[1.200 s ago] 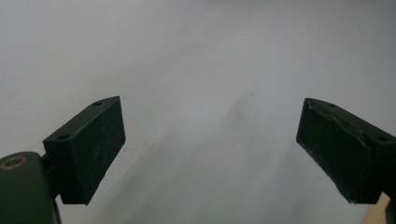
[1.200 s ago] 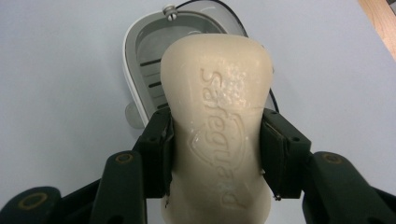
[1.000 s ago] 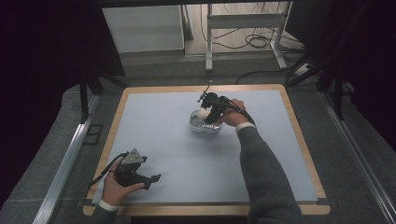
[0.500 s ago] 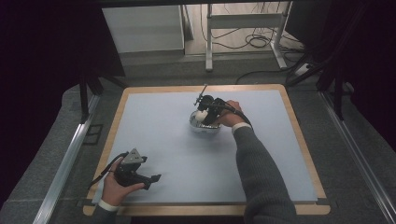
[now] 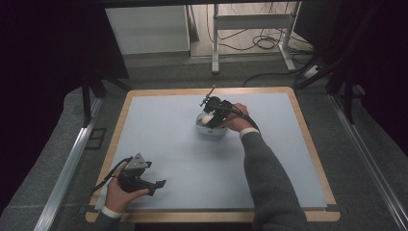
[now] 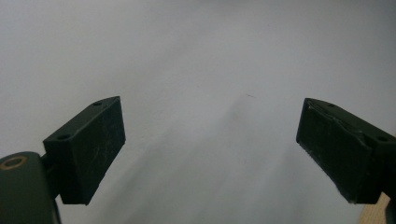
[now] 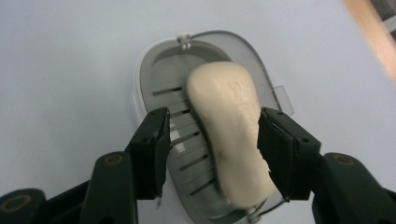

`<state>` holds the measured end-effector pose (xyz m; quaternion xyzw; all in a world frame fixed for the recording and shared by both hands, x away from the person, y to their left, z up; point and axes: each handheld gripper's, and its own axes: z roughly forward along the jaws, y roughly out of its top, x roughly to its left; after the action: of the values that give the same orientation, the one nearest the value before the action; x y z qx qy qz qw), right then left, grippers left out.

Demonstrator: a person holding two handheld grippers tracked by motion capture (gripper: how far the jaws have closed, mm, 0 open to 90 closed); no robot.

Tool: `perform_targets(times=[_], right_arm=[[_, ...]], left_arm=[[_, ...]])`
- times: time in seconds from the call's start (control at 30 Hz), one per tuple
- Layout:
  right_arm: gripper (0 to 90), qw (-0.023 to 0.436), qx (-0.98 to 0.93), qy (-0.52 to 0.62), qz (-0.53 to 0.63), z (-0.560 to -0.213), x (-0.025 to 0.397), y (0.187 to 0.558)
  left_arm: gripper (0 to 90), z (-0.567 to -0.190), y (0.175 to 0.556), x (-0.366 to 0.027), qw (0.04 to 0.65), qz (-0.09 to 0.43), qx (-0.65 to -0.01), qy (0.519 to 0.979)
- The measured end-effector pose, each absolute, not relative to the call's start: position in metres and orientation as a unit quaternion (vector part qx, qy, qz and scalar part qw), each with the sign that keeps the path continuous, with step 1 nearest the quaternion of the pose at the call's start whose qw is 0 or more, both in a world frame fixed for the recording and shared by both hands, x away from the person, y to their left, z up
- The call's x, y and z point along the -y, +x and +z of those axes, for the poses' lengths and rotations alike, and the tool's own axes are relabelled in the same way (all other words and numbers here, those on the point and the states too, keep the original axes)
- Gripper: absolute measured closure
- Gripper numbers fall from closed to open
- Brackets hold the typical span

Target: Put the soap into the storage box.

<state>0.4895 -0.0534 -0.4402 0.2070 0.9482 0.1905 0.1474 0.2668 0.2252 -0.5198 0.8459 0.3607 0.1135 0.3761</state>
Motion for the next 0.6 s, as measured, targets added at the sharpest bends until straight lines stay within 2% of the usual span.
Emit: perform_targets(times=[0.23,0.6], right_arm=[[33.2,0.168,-0.926,0.234,0.246,-0.422,0.063,0.469],[30.9,0.166,-0.906,0.269,0.283,-0.438,0.103,0.435]], left_arm=[[8.5,-0.519,0.267,-0.226,0.376,0.114,-0.362,0.845],[8.5,-0.519,0.266,-0.225,0.375,0.115,-0.365,0.844]])
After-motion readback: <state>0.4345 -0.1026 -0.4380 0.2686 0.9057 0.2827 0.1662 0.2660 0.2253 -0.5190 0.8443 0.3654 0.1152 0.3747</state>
